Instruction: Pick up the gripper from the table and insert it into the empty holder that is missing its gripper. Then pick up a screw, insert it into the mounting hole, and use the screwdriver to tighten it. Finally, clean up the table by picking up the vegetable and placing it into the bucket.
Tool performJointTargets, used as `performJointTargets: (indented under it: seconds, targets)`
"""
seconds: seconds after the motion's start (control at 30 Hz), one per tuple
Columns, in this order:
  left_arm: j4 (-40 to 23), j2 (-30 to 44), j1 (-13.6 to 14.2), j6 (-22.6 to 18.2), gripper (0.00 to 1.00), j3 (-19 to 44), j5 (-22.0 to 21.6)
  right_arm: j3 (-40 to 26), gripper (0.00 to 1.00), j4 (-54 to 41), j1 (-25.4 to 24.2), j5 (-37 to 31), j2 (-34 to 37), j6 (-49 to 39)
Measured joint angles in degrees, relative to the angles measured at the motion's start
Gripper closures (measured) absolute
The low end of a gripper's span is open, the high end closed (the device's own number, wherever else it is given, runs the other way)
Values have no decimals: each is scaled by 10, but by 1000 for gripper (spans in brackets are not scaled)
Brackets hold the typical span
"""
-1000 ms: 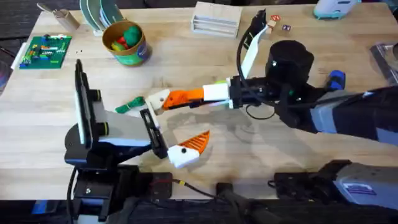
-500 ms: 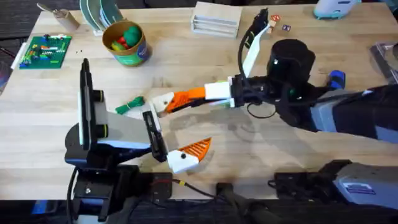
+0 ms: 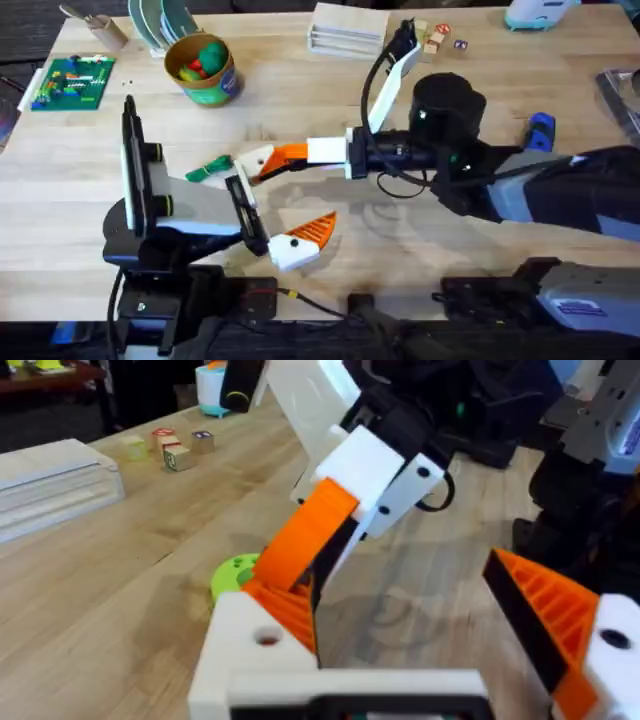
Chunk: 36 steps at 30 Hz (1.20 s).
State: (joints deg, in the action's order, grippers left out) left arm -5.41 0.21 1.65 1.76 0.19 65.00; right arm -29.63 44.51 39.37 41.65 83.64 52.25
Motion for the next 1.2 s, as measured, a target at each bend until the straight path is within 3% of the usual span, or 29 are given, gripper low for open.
performJointTargets:
  seconds: [0.27,0.43,0.53,0.57,0.7,0.83,1.03,1.2]
  targets:
    - [0,0,0,1,8,0,-8,-1,986,0,5,-16,0,0]
    - [1,0,0,0,8,0,-10,-1,790,-1,6,-18,0,0]
    - [3,0,0,0,8,0,-3,-2,615,-3,6,-15,0,0]
    - [5,0,0,-1,8,0,1,-2,512,-4,5,-12,0,0]
    - [10,0,13,-5,8,1,45,-3,258,6,5,11,5,-2]
    - [12,0,15,-9,8,1,66,-3,84,20,-4,30,9,-1]
    - [12,0,15,-9,8,1,77,-4,41,31,-34,38,9,0]
    - [12,0,15,-9,8,1,78,-4,37,30,-90,39,9,-35]
